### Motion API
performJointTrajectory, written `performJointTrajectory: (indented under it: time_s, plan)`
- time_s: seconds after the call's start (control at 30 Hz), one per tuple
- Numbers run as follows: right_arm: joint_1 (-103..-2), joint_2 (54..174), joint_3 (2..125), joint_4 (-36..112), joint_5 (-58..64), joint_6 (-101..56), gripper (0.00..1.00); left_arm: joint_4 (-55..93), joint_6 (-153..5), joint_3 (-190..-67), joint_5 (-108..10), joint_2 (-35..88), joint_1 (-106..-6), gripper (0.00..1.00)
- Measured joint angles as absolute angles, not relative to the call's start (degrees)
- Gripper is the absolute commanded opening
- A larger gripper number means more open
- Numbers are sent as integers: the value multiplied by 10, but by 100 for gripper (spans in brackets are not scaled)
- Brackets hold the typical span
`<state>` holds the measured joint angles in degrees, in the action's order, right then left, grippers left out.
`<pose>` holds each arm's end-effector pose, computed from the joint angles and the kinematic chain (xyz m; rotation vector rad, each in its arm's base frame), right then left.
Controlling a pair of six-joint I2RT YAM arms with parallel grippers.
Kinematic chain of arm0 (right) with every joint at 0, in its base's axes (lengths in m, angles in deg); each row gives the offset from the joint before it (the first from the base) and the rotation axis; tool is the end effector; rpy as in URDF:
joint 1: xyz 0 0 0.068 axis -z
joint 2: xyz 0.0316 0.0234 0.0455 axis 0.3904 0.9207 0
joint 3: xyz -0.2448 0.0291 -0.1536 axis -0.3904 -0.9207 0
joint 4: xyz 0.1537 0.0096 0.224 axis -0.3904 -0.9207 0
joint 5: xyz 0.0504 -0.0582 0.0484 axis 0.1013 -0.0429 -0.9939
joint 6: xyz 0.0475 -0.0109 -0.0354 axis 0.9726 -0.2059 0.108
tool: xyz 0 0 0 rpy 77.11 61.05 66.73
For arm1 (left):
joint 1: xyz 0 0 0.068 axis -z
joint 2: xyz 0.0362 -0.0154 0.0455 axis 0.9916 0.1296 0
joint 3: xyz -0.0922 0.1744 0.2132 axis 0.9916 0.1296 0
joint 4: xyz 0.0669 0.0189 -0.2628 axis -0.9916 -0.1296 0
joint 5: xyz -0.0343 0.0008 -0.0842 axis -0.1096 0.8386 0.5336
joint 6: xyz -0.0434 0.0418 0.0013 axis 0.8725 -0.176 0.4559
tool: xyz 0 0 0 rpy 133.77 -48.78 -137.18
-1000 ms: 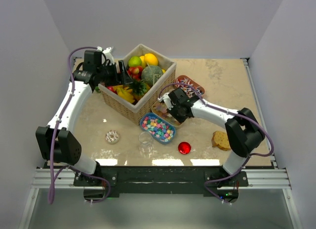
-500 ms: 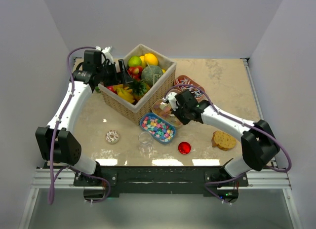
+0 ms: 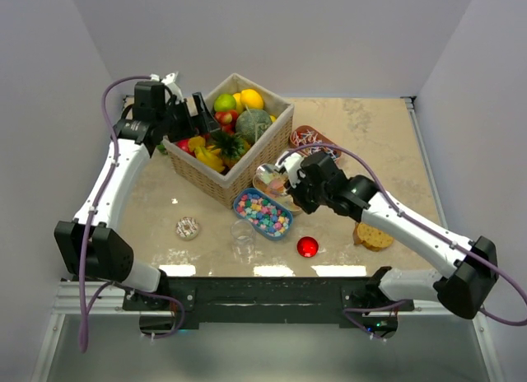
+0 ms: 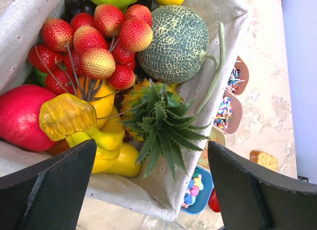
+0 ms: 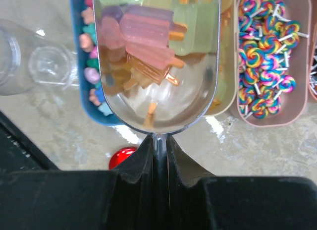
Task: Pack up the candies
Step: Place the fake candies in the packing bottle.
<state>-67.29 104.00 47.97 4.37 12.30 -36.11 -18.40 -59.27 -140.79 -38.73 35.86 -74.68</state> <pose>0.1970 0.1909 0.3069 -1.0126 2.1552 0.2900 0.3407 -0.0616 0.3847 -0.1703 2.2352 -0.6864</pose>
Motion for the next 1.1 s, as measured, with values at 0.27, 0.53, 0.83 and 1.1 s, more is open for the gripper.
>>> performJointTrajectory:
  time_s: [0.27,0.53,0.83,1.1]
  plan:
    - [-745,1040,552,-52,101,-308,0,-187,-585,-1400,-387,346,-747,100]
    - [-863,1049,598,-124,94,-236,0,-200,-586,-1339,-381,296,-747,100]
    - [-940,1056,604,-205,89,-173,0,-208,-597,-1295,-382,269,-747,100]
    - [-941,1102,655,-278,99,-142,0,-206,-602,-1276,-384,262,-747,100]
